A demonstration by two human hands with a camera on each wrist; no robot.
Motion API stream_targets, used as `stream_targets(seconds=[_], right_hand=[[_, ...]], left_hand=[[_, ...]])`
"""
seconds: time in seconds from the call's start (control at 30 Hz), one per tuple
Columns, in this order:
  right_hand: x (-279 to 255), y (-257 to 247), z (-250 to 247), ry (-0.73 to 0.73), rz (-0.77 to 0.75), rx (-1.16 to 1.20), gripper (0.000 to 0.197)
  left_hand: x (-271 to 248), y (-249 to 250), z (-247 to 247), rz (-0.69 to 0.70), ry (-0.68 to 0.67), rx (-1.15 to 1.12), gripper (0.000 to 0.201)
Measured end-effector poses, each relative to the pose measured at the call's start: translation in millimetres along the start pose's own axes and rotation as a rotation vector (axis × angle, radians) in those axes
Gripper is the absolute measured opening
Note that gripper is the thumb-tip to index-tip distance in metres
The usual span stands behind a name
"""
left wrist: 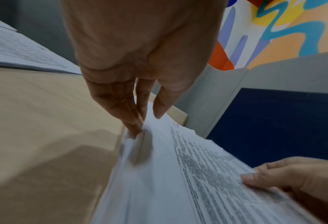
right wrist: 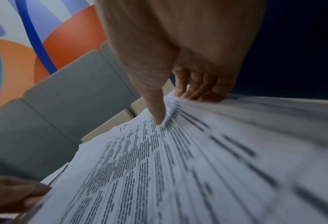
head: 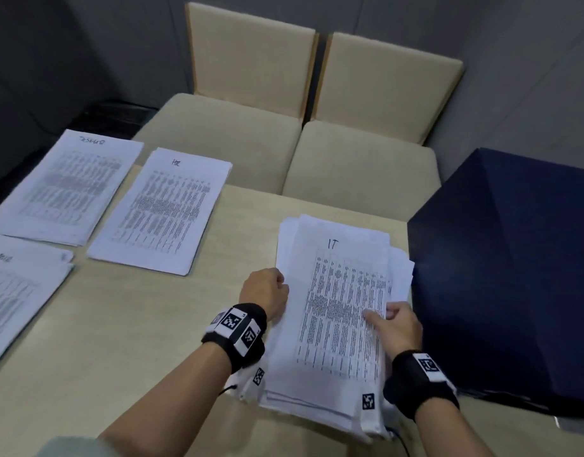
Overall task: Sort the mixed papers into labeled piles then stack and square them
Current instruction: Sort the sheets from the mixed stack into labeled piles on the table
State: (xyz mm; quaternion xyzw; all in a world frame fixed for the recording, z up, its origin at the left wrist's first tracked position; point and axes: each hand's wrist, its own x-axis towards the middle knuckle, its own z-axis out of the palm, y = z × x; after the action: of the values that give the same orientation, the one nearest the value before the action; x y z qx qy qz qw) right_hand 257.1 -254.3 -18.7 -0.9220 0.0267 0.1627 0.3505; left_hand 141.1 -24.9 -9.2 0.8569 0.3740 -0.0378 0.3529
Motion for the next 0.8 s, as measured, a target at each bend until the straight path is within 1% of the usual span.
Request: stream_targets(seconds=[0.07,0.1,0.13,0.2,0.27,0.33,0.4,0.43,0.47,0.53,0.57,0.63,0.67,0.7,0.73,0.8], right_hand=[[-2.3,-1.9,-0.9,0.041,-0.058,0.058,0.026],[-4.3,-2.7,-1.5,0.062,-0.104,0.096,0.027],[-6.3,-2.9,-2.3,0.071,-0.150,0.130,0.031],[-11.6,-2.0,-4.2,0.041,-0.229,0.144,0.045],[-14.5,1.8,-6.6,0.010,-0.248,0.089,0.049],[-14.2,9.0,-10.4,0.048,-0.214,0.076,0.042],[-13.3,15.9,-16.1,0.153,-0.197,0.126,0.018],[-13.7,17.5,-20.0,0.185,-0.184,0.156,0.009],[-14.4,18.2,-23.1,0.195,-0.168,0.175,0.010],[-13.9,20.5,-25.7,0.167,-0.145,0.220,0.011],[-13.6,20.9,-26.4,0.145,-0.123,0.262,0.010],[-13.6,21.8,-25.6,0.103,-0.058,0.359,0.017],[-13.9,21.6,-25.4,0.089,-0.036,0.400,0.020],[-14.5,21.5,-25.8,0.079,-0.016,0.436,0.021],[-15.4,20.3,-26.2,0.074,0.014,0.466,0.022],[-19.6,15.3,-27.6,0.066,0.099,0.543,0.019]], left_hand=[[-0.6,2.2,-0.4,-0.037,0.023,-0.058,0.019],[-0.9,3.3,-0.5,-0.053,0.028,-0.077,0.019],[-0.9,4.4,-0.6,-0.059,0.030,-0.085,0.020],[-0.4,5.5,-0.4,-0.070,0.037,-0.059,0.026],[0.7,4.4,-0.1,-0.091,0.073,-0.020,0.036],[4.0,0.4,-1.2,-0.109,0.112,-0.044,0.030],[7.8,-4.5,-4.2,-0.125,0.145,-0.068,0.025],[8.7,-5.8,-6.4,-0.120,0.142,-0.037,0.023],[9.2,-6.4,-8.3,-0.110,0.129,0.016,0.020],[8.2,-5.6,-11.2,-0.097,0.143,0.114,0.015],[7.3,-5.6,-10.8,-0.085,0.170,0.146,0.018],[3.8,-6.1,-6.6,-0.086,0.232,0.169,0.044],[2.3,-6.0,-4.4,-0.098,0.235,0.160,0.052],[2.5,-6.4,-1.7,-0.109,0.212,0.133,0.053],[2.5,-5.6,-0.4,-0.129,0.178,0.097,0.047],[3.9,-6.8,1.8,-0.124,0.174,0.020,0.023]])
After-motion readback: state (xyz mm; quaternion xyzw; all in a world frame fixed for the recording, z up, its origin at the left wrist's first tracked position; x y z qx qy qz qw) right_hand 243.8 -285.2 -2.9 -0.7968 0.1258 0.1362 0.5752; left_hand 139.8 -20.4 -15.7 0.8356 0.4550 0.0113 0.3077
